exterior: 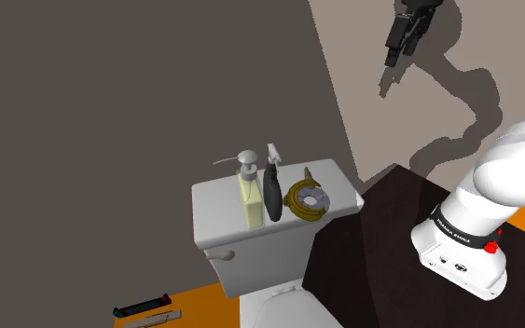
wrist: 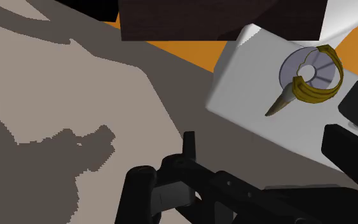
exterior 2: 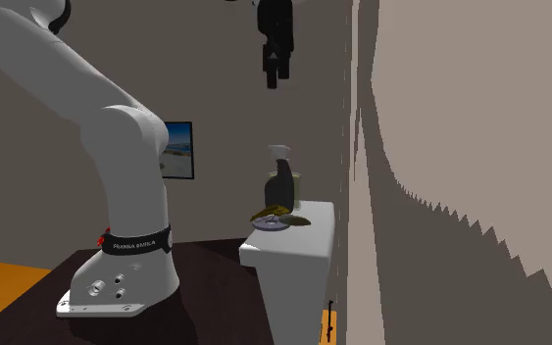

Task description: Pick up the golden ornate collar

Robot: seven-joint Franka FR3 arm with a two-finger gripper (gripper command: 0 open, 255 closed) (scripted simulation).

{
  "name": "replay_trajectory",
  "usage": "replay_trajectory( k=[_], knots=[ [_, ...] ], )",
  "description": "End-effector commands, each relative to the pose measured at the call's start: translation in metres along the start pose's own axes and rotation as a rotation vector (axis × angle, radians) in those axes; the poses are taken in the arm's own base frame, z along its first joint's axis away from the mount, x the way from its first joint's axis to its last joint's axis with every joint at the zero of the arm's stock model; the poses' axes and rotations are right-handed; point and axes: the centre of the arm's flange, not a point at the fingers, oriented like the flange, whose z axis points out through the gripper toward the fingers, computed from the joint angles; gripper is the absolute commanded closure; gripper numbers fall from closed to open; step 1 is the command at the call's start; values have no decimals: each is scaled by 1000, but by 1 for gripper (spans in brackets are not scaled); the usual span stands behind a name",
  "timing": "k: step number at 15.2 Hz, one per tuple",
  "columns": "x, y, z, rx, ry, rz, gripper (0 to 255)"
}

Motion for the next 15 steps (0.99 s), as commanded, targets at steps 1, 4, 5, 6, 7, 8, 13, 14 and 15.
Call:
replay_trajectory(
  k=[1,4,5,6,7,8,13,14,15],
  knots=[
    [0,0,0,0,0,0,0],
    [7,-25,32,-15,0,-30,0],
    [9,-33,42,-20,1,-40,0],
    [11,-42,53,-25,1,-50,0],
    [13,-50,64,-31,1,-60,0],
    [15,-58,75,-36,1,-70,0],
    [24,-98,129,-61,2,-120,0],
    [26,-106,140,-66,2,-130,0],
    [27,-114,151,-71,2,-139,0]
  ],
)
